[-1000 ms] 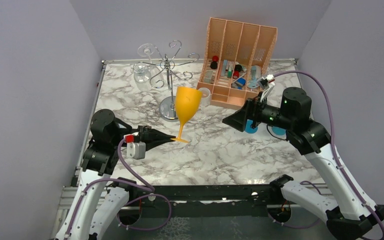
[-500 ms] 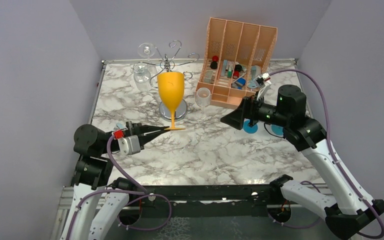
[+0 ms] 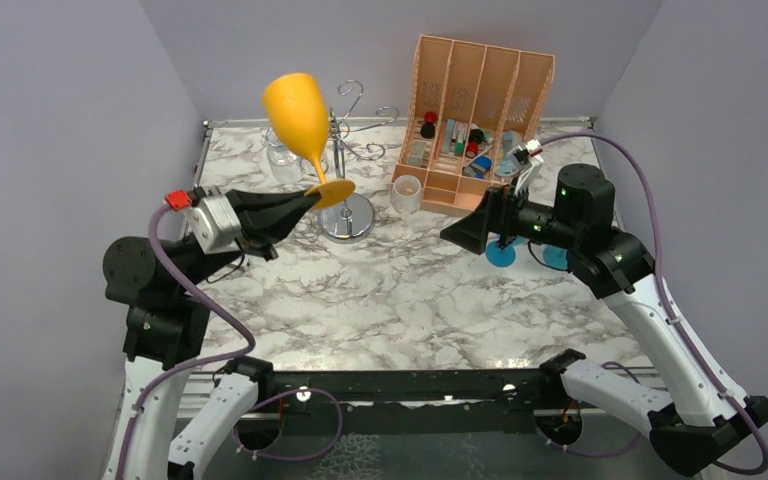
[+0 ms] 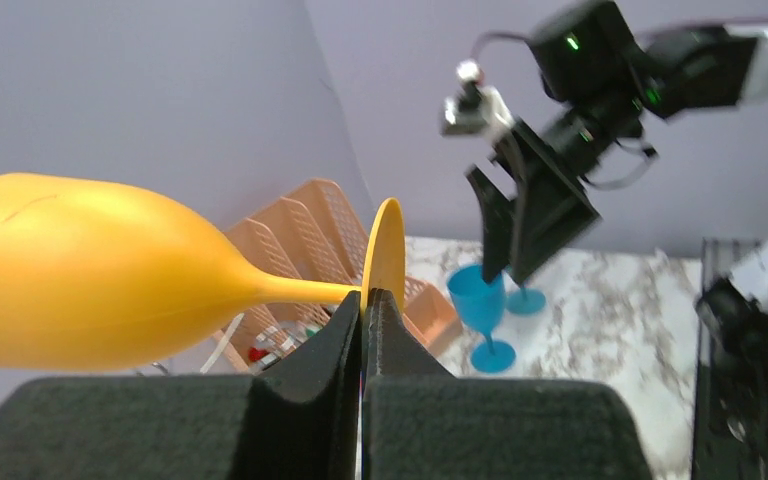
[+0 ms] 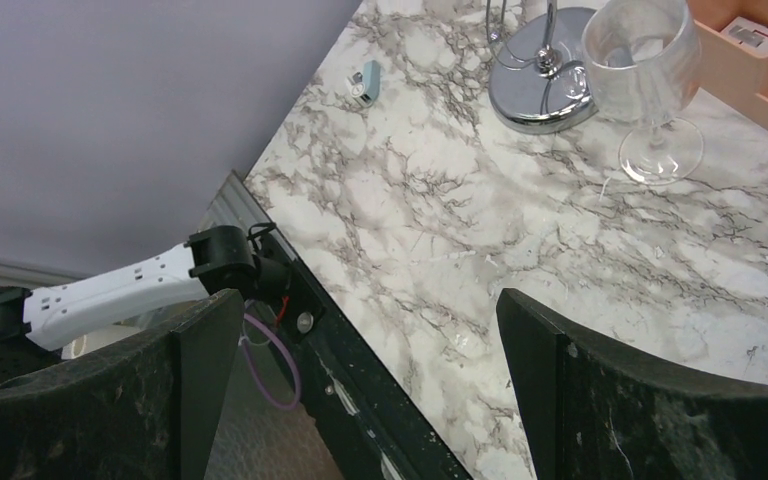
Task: Place the wine glass upside down on the wine glass rack
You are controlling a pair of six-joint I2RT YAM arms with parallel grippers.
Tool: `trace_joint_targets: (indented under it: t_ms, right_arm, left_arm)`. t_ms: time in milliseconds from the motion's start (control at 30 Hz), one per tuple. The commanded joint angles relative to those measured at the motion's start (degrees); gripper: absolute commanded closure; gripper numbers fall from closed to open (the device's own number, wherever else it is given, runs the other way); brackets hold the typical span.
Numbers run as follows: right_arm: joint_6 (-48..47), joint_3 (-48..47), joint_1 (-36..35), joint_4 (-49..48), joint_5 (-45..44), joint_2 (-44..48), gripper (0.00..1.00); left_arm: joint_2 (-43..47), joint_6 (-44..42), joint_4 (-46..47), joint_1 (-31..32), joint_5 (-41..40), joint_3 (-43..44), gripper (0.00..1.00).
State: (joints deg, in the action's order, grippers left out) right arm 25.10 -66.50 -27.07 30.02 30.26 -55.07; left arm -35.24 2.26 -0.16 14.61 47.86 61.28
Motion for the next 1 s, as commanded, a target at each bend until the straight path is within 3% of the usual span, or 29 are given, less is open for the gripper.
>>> trace_joint_targets:
  t_ms: [0,267,500,733,967]
  right_arm:
    - [1.0,-1.0,-0.2,-0.1,1.0,1.7,0.00]
    - [1.0,-0.1,-0.3,-0.7,2.7,4.1,0.00]
    - [1.1,0.8,-0.3,-1.5,5.0,5.8,0.00]
    - [0.2,1.5,-0.3,-1.1,5.4,7.2,0.00]
    - [-0.5,1.8,-0.3,-0.8,5.1,8.4,0.00]
  left_arm:
    - [-8.1,4.3,-5.2,-0.2,-11.1,11.6,1.00]
    - [-24.6,7.6,-13.5,-0.2,-19.3,28.8,1.00]
    - [-38.6,10.5,-17.9,-0.3,-20.7,43.6,1.00]
    - [-51.3,16.5,-21.1,-2.3,-17.7,56.8,1.00]
    - [-58.3,27.6,-13.5,-6.3,-10.0,58.6,1.00]
